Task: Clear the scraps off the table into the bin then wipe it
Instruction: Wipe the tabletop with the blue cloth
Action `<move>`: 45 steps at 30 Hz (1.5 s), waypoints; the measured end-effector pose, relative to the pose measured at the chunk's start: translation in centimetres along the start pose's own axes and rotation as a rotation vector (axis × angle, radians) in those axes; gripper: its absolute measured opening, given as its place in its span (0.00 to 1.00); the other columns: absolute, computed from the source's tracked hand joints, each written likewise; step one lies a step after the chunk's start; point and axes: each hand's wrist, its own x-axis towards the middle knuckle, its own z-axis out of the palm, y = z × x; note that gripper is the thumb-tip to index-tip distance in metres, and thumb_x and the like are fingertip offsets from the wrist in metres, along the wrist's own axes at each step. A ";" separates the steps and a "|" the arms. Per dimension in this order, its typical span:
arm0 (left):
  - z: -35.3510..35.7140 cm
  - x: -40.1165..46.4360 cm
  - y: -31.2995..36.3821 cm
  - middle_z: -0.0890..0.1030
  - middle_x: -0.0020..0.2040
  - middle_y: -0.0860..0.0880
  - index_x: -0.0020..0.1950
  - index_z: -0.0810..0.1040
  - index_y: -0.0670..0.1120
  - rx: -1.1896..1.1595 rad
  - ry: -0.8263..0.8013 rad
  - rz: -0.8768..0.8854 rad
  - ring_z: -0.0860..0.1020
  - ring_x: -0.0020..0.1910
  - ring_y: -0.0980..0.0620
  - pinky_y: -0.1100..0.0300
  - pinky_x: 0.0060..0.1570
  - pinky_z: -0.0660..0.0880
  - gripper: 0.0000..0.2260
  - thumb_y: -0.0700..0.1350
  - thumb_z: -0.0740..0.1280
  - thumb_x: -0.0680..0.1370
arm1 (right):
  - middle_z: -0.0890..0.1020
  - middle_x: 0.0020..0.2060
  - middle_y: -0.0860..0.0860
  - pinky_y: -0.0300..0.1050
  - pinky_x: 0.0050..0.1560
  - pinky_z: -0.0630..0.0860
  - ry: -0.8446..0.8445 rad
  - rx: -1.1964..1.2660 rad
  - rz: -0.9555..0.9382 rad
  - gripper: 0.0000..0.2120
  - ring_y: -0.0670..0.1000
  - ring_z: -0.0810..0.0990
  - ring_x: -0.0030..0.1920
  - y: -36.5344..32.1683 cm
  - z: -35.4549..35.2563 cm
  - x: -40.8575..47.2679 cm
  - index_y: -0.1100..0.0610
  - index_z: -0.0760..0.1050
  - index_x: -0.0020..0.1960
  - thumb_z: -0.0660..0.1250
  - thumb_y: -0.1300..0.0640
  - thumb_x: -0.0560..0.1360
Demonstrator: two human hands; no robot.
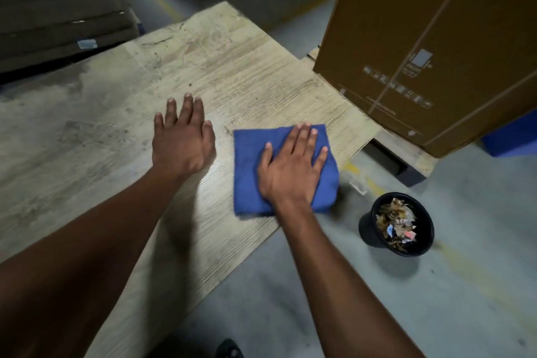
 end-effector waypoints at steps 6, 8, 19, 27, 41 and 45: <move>0.8 2.5 0.0 0.50 0.89 0.47 0.89 0.47 0.48 0.047 0.023 0.072 0.48 0.88 0.39 0.35 0.84 0.51 0.29 0.57 0.41 0.89 | 0.49 0.88 0.59 0.66 0.85 0.42 0.044 0.013 0.336 0.40 0.60 0.45 0.87 6.4 -2.6 14.5 0.64 0.45 0.87 0.45 0.38 0.85; 0.8 3.1 0.1 0.50 0.89 0.47 0.89 0.47 0.47 0.057 0.022 0.078 0.48 0.88 0.39 0.35 0.84 0.51 0.29 0.57 0.42 0.90 | 0.49 0.87 0.60 0.66 0.85 0.42 0.038 0.027 0.387 0.40 0.60 0.45 0.87 6.7 -2.7 15.6 0.64 0.45 0.87 0.44 0.38 0.85; 1.1 5.2 1.0 0.45 0.89 0.51 0.89 0.43 0.48 0.030 0.004 0.078 0.43 0.88 0.43 0.38 0.85 0.47 0.29 0.56 0.42 0.89 | 0.47 0.88 0.59 0.67 0.84 0.41 0.053 -0.013 0.349 0.41 0.59 0.44 0.88 3.1 -1.0 5.2 0.63 0.44 0.87 0.45 0.36 0.85; 1.0 5.1 1.2 0.42 0.89 0.52 0.89 0.41 0.49 0.040 0.002 0.056 0.40 0.88 0.45 0.39 0.85 0.46 0.29 0.57 0.40 0.89 | 0.47 0.87 0.60 0.69 0.84 0.43 0.042 0.011 0.422 0.42 0.61 0.43 0.87 4.1 -2.1 14.8 0.64 0.44 0.87 0.43 0.36 0.85; 0.4 5.3 1.1 0.50 0.89 0.53 0.89 0.50 0.49 -0.039 0.018 0.027 0.46 0.88 0.47 0.41 0.85 0.47 0.27 0.54 0.45 0.89 | 0.44 0.88 0.56 0.65 0.85 0.38 -0.107 -0.099 -0.321 0.46 0.56 0.38 0.87 -4.8 0.2 8.0 0.58 0.44 0.88 0.38 0.27 0.82; 0.4 5.6 1.2 0.51 0.89 0.54 0.89 0.52 0.49 -0.063 0.031 0.004 0.46 0.88 0.49 0.43 0.86 0.46 0.27 0.54 0.44 0.89 | 0.43 0.88 0.54 0.63 0.85 0.36 -0.130 -0.134 -0.494 0.43 0.54 0.38 0.87 -7.2 0.2 15.5 0.57 0.43 0.88 0.41 0.29 0.85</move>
